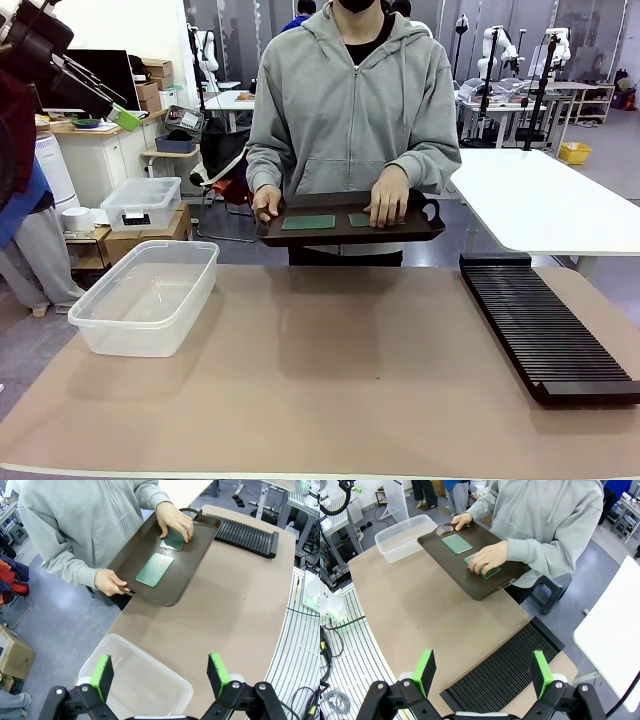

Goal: Sort PCBs into racks and boxes based on the side picked up.
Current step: Pick up the Blank PCB handed by the Human.

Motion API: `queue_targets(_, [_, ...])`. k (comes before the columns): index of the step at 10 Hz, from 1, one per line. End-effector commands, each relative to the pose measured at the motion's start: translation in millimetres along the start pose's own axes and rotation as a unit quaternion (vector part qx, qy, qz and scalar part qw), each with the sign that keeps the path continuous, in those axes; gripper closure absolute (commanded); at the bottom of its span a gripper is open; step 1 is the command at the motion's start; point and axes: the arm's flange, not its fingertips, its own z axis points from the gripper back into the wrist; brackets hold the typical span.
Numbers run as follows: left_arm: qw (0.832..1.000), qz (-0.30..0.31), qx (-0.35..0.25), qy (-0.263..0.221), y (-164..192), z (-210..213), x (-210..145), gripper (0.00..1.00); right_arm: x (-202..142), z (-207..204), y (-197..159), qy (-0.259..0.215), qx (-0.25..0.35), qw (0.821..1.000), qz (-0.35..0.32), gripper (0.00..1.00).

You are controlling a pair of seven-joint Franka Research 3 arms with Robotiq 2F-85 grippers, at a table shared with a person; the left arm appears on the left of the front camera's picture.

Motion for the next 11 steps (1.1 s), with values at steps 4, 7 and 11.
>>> queue_targets(4, [1.0,-0.002,-0.004,0.0,-0.6,0.2,-0.1,0.0,-0.4,-1.6,0.6,-0.002,-0.001,1.0,0.002,0.0])
queue_targets(7, [1.0,-0.002,-0.004,0.0,-0.6,0.2,-0.1,0.0,-0.4,-1.6,0.6,-0.002,-0.001,1.0,0.002,0.0])
queue_targets(11, [1.0,-0.002,-0.004,0.0,-0.6,0.2,-0.1,0.0,-0.4,-1.6,0.6,-0.002,-0.001,1.0,0.002,0.0])
